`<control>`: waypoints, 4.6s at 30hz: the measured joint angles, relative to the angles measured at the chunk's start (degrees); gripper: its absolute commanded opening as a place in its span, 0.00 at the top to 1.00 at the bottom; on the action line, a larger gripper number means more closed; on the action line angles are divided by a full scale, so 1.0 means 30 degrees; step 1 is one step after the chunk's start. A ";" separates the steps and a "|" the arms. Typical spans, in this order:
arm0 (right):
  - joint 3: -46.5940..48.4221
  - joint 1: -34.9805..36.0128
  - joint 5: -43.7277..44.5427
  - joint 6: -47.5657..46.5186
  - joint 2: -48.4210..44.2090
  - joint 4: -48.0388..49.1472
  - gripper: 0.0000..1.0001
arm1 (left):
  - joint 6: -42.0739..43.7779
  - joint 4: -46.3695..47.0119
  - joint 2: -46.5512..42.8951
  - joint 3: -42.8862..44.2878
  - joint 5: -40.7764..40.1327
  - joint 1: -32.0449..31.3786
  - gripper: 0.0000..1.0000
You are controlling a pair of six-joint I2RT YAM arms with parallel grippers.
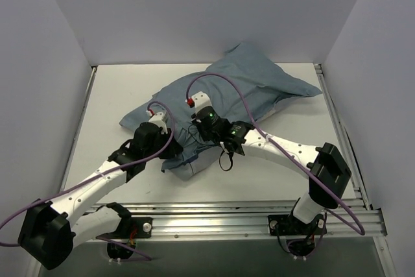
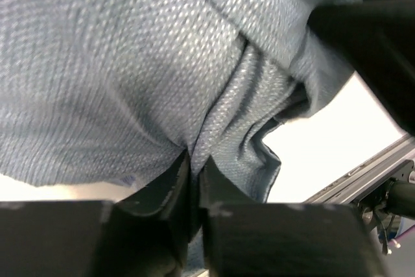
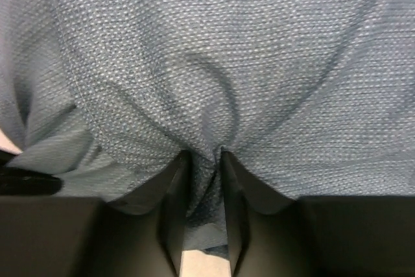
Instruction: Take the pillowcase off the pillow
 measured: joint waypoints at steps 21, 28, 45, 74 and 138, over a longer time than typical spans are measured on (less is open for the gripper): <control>-0.3555 -0.5617 -0.0393 0.5574 -0.4350 0.0801 1.00 | -0.5632 -0.3045 -0.6244 -0.2856 -0.2943 -0.0117 0.66; -0.3708 -0.5552 -0.1231 0.5333 -0.3716 0.1858 1.00 | -0.4452 -0.5064 -0.7439 -0.1464 -0.3104 -0.0073 0.21; -0.3279 -0.3308 -0.0860 0.3876 -0.2397 0.2259 1.00 | 0.2805 -0.3220 0.5486 0.8663 -0.3767 -0.0372 0.44; -0.2215 -0.7206 -0.4401 0.5850 -0.4124 0.0240 1.00 | -0.3636 -0.6601 -0.6543 0.0066 -0.2280 0.4947 0.94; 0.2550 -1.1409 -0.5333 0.3905 -0.0670 -0.1632 0.76 | -0.2579 -0.3264 -0.1770 0.0197 -0.0255 0.6411 0.98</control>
